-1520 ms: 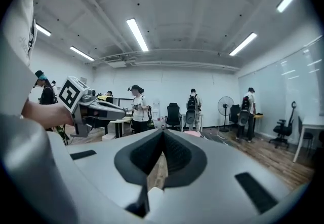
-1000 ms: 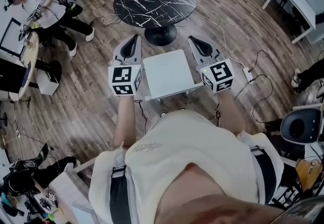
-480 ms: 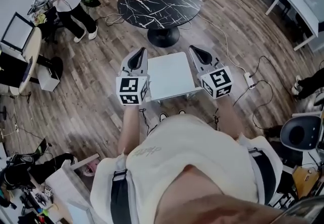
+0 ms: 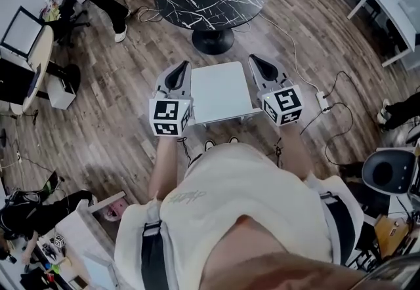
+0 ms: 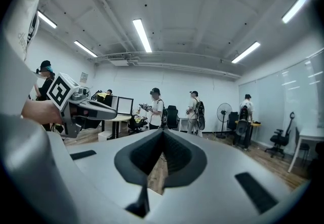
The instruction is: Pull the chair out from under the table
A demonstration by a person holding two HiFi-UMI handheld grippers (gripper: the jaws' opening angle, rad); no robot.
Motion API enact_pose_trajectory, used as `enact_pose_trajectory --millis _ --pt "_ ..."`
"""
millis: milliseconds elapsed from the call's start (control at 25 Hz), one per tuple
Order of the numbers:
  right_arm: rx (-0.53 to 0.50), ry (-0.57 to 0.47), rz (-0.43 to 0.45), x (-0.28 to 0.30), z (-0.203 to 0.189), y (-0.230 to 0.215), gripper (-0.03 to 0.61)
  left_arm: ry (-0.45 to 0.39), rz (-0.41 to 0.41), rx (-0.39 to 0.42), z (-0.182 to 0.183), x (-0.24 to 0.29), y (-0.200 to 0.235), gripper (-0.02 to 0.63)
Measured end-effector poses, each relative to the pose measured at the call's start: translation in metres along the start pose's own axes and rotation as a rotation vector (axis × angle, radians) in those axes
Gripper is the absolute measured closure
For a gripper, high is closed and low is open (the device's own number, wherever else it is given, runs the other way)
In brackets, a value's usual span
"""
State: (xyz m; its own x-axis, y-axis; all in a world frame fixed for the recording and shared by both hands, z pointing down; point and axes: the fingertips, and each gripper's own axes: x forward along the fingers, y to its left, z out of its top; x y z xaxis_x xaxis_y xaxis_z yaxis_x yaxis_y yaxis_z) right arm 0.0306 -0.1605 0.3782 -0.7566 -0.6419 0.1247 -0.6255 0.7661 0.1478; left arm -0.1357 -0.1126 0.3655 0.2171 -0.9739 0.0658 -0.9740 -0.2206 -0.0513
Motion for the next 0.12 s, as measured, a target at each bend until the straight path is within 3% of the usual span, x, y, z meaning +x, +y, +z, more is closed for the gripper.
enact_pose_trajectory --millis 120 --pt "0.002 0.006 0.006 0.0032 -0.0037 0.0042 0.574 0.009 0.003 -0.015 -0.0081 -0.0002 0.0055 0.589"
